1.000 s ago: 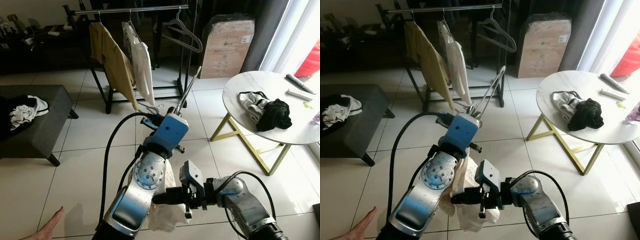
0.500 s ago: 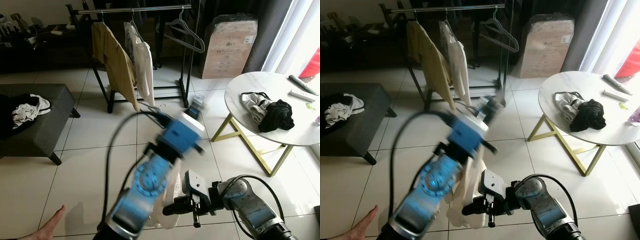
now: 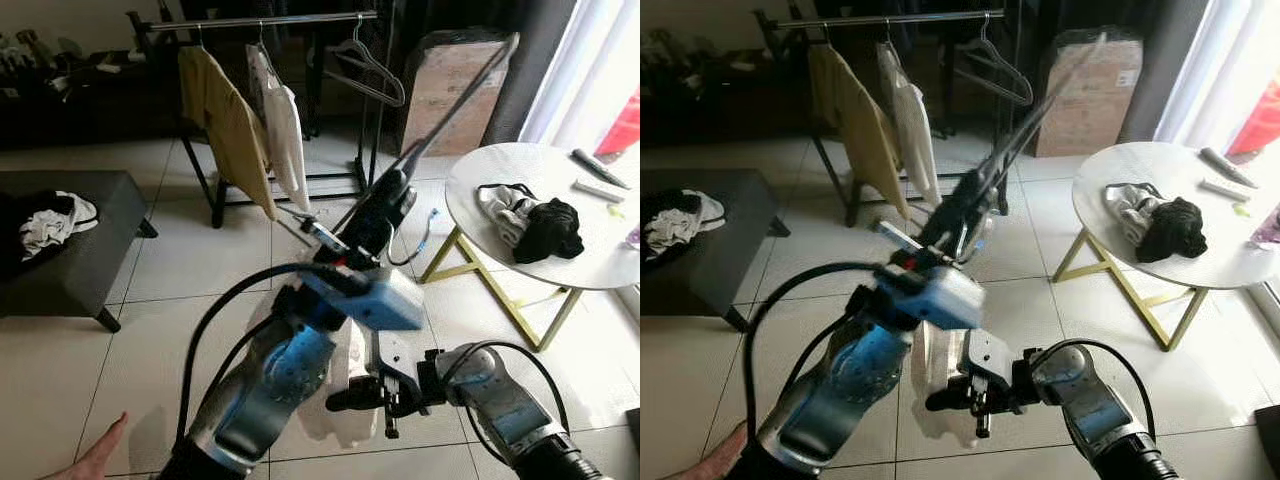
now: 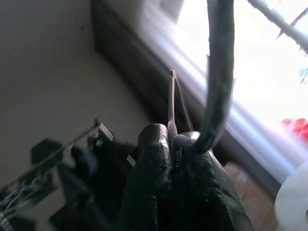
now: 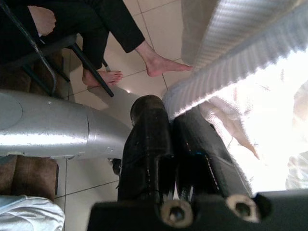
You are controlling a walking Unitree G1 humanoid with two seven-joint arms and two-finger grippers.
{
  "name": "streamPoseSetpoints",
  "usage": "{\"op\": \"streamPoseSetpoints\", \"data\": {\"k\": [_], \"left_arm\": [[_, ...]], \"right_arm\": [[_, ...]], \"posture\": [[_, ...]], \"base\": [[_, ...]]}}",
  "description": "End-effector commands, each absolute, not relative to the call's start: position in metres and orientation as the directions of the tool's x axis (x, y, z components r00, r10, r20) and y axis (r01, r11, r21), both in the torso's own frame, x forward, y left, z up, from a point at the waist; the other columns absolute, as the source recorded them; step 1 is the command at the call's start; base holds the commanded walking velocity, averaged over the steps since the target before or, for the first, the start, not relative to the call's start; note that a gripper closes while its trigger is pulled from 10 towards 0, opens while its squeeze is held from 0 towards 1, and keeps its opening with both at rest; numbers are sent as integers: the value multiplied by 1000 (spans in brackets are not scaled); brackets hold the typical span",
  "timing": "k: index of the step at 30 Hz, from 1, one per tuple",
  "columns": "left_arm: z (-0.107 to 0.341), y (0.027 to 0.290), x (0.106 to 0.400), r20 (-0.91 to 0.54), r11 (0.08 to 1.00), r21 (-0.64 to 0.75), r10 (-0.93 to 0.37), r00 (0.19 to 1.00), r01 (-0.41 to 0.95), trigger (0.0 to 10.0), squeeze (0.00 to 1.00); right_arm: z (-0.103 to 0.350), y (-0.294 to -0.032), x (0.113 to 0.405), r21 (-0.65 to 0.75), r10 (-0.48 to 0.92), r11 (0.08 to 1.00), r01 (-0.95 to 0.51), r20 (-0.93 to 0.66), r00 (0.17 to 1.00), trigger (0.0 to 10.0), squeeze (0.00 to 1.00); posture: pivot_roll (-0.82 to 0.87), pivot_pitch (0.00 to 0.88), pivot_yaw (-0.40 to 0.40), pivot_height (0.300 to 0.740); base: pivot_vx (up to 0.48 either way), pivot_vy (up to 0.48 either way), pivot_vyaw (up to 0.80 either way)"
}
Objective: Hang hanger
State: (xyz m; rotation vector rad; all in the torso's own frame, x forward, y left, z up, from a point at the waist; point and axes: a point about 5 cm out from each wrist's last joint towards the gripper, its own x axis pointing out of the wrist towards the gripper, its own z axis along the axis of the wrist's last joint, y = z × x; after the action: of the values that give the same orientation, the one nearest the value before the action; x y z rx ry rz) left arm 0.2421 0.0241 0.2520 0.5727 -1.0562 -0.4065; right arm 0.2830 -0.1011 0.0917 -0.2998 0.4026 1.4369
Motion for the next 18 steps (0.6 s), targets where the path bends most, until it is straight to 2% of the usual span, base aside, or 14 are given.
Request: {"op": "streamPoseSetpoints", "data": {"k": [1, 2, 3, 4, 5, 6, 7, 8, 10, 11, 13, 15, 17, 18], "left_arm": [[258, 15, 228, 700, 766, 637, -621, 353, 83, 10000, 0], [227, -2, 237, 463, 606, 754, -764, 450, 252, 10000, 0], [210, -8, 241, 326, 516, 785, -814, 481, 342, 10000, 0], [189, -11, 243, 173, 480, 710, -829, 532, 516, 10000, 0], [185, -11, 242, 155, 513, 638, -816, 557, 575, 10000, 0], [190, -11, 243, 211, 610, 497, -775, 596, 618, 10000, 0], [205, -10, 247, 289, 726, 212, -686, 668, 654, 10000, 0], [218, -5, 254, 343, 777, -26, -584, 736, 629, 10000, 0], [233, 3, 263, 370, 745, -357, -440, 818, 563, 10000, 0], [237, 6, 266, 369, 706, -466, -392, 843, 533, 10000, 0], [249, 14, 267, 452, 705, -440, -362, 815, 557, 10000, 0], [260, 30, 267, 565, 808, -292, -286, 774, 512, 10000, 0], [268, 35, 262, 642, 902, -15, -322, 695, 432, 10000, 0], [268, 35, 262, 642, 902, -15, -322, 695, 432, 10000, 0]], "right_arm": [[86, -96, 276, 61, 894, 80, -995, -446, 44, 0, 0], [86, -96, 277, 58, 894, 85, -995, -444, 51, 0, 0], [86, -97, 277, 57, 894, 87, -995, -445, 53, 0, 0], [86, -97, 277, 55, 892, 88, -995, -449, 54, 0, 0], [86, -97, 277, 53, 891, 86, -995, -451, 53, 0, 0], [86, -96, 277, 53, 891, 85, -995, -451, 52, 0, 0], [86, -96, 277, 53, 892, 84, -995, -450, 51, 0, 0], [86, -97, 277, 53, 891, 83, -995, -451, 50, 0, 0], [85, -97, 277, 54, 891, 83, -995, -451, 50, 0, 0], [85, -97, 277, 54, 891, 83, -995, -451, 49, 0, 0], [85, -98, 277, 54, 890, 86, -995, -452, 52, 0, 0], [85, -98, 277, 56, 890, 87, -995, -453, 52, 0, 0], [85, -98, 277, 57, 891, 86, -995, -451, 51, 0, 0], [85, -98, 277, 57, 891, 86, -995, -451, 51, 0, 0]], "posture": [[-8, 185, 2, 740], [-5, 185, 4, 740], [-5, 185, 4, 740], [-5, 186, 3, 740], [-7, 186, 4, 740], [-14, 186, 2, 740], [-14, 186, 2, 740], [-5, 188, 4, 740], [-3, 185, 4, 740], [-8, 185, 4, 740], [-6, 186, 5, 740], [-11, 190, 5, 740], [-10, 186, 5, 740], [-10, 186, 5, 740]], "base": [[0, 0, 0], [0, 0, 0], [0, 0, 0], [0, 0, 0], [0, 0, 0], [0, 0, 0], [0, 0, 0], [0, 0, 0], [0, 0, 0], [0, 0, 0], [0, 0, 0], [0, 0, 0], [0, 0, 0], [0, 0, 0]]}}
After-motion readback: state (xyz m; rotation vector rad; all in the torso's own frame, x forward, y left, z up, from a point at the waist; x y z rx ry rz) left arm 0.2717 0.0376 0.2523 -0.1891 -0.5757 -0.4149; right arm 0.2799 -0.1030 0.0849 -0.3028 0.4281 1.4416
